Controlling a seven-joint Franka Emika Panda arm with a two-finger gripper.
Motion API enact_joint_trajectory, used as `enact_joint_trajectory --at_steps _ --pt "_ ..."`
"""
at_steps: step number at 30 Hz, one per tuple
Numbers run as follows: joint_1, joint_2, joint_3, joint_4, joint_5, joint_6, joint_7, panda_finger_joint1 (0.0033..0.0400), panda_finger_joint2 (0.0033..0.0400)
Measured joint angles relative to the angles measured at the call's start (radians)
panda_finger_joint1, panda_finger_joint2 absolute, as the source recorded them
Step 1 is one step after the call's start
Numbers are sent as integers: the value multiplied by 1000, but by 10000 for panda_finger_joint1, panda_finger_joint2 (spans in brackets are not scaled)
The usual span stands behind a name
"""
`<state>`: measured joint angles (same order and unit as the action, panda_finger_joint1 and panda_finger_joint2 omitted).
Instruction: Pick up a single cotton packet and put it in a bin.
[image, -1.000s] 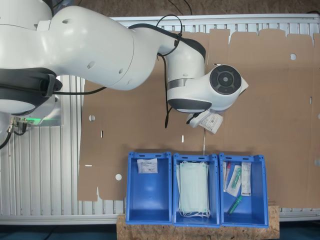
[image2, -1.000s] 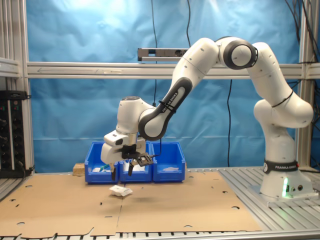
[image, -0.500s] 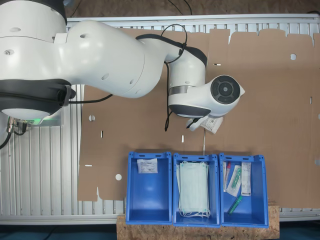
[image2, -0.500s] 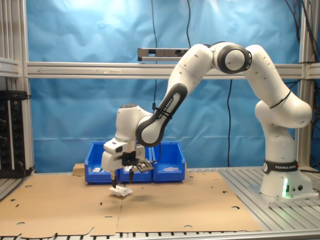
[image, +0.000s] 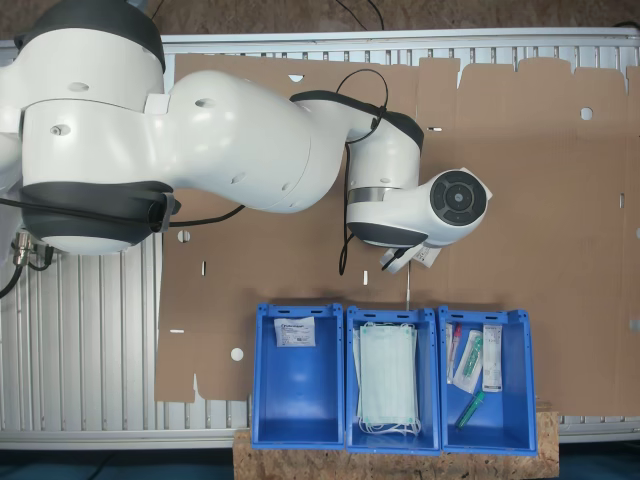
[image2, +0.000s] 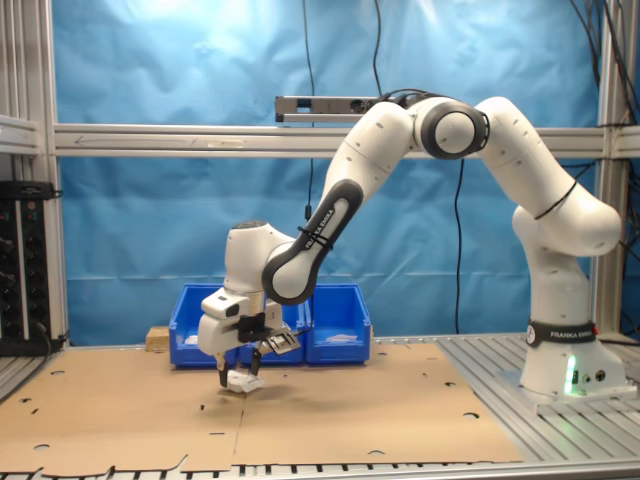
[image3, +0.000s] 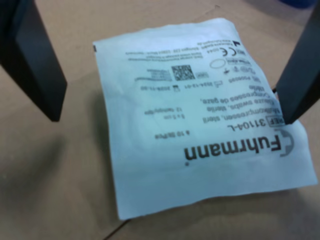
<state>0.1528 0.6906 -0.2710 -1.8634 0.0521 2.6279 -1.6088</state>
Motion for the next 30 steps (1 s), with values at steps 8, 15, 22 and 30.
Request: enact_joint_trajectory --at_steps 8,15,22,30 --pt "-30 15 15 6 -2 0 -21 400 400" --pt "-51 20 19 9 -2 0 -36 400 400" --pt "-66 24 19 15 -2 0 -48 400 400" --pt "-70 25 19 17 -2 0 -56 400 400"
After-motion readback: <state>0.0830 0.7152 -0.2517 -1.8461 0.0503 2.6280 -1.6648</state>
